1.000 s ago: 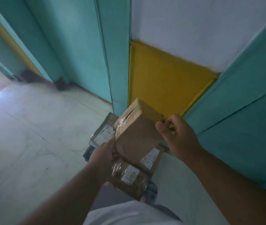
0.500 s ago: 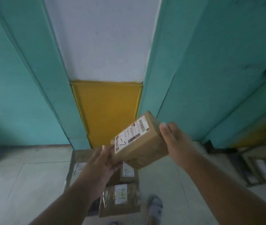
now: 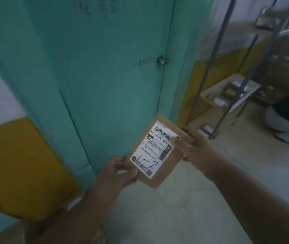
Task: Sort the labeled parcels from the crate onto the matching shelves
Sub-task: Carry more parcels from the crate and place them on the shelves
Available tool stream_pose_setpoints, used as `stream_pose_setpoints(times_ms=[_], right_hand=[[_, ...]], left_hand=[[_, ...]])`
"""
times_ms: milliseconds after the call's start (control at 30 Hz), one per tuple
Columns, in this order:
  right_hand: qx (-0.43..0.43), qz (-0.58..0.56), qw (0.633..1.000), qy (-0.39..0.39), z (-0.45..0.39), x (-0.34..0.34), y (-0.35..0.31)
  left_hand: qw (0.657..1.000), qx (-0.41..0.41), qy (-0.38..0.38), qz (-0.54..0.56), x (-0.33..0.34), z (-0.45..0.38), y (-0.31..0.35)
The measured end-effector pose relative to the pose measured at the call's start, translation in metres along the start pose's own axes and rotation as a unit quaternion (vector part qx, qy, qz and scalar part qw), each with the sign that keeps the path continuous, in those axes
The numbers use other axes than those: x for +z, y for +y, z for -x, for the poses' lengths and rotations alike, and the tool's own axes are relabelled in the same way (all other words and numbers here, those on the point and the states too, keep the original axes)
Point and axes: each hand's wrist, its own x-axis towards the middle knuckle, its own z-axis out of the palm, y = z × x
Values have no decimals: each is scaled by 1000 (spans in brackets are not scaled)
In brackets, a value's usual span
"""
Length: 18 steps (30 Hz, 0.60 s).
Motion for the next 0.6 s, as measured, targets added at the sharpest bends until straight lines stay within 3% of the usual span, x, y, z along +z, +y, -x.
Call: stream_pose_setpoints(times_ms=[200, 400, 500, 600], right_hand=[[-6, -1, 997, 76, -31, -149, 73], [11, -7, 999, 30, -92, -275, 100], [32, -4, 999, 14, -138, -309, 126], [54, -40, 996, 52, -179, -338, 157]], left_hand=[[987, -2, -92, -135, 179, -37, -29], [947, -28, -293, -128, 303, -92, -7], [937, -14, -325, -128, 353, -136, 2], [935, -22, -330, -130, 409, -189, 4]])
